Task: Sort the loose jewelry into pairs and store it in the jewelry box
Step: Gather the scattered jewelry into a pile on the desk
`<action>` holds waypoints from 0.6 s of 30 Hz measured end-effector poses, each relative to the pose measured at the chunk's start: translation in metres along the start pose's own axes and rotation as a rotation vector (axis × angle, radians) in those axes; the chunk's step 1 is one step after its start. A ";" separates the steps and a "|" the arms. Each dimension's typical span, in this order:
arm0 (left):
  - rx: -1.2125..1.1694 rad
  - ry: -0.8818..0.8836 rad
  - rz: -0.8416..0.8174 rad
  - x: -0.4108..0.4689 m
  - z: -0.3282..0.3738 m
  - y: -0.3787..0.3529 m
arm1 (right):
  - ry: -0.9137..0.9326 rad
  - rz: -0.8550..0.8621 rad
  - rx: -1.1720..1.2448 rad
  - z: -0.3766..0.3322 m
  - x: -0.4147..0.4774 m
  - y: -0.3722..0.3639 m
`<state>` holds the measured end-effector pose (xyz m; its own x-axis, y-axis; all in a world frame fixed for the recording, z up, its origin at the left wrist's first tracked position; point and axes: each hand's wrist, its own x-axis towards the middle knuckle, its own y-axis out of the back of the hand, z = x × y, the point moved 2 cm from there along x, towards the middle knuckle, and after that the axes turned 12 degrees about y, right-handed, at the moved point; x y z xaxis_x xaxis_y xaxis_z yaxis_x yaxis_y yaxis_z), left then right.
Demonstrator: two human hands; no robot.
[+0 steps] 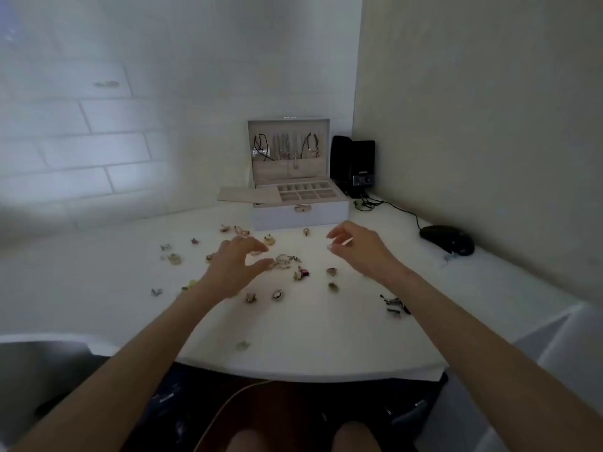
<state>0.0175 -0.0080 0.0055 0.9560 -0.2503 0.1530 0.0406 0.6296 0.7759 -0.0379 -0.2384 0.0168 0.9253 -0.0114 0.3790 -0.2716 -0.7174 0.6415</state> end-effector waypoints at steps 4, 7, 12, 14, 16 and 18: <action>0.210 0.169 0.168 -0.024 -0.029 0.004 | -0.013 0.063 -0.452 0.016 -0.024 0.012; 0.199 0.287 -0.013 -0.034 -0.050 0.002 | -0.194 -0.040 -0.588 0.031 -0.041 0.021; 0.338 0.230 -0.119 -0.031 -0.056 -0.014 | -0.378 -0.202 -0.518 0.055 -0.050 0.010; 0.320 0.203 -0.121 -0.028 -0.051 -0.020 | -0.355 -0.225 -0.495 0.059 -0.046 0.000; 0.292 0.175 -0.096 -0.024 -0.046 -0.025 | -0.313 -0.199 -0.463 0.062 -0.037 -0.009; 0.289 0.148 -0.044 -0.020 -0.042 -0.030 | -0.267 -0.181 -0.438 0.062 -0.030 -0.018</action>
<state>0.0093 0.0093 -0.0464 0.9880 -0.1492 0.0412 0.0189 0.3804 0.9246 -0.0444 -0.2686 -0.0476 0.9871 -0.1319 0.0909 -0.1339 -0.3676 0.9203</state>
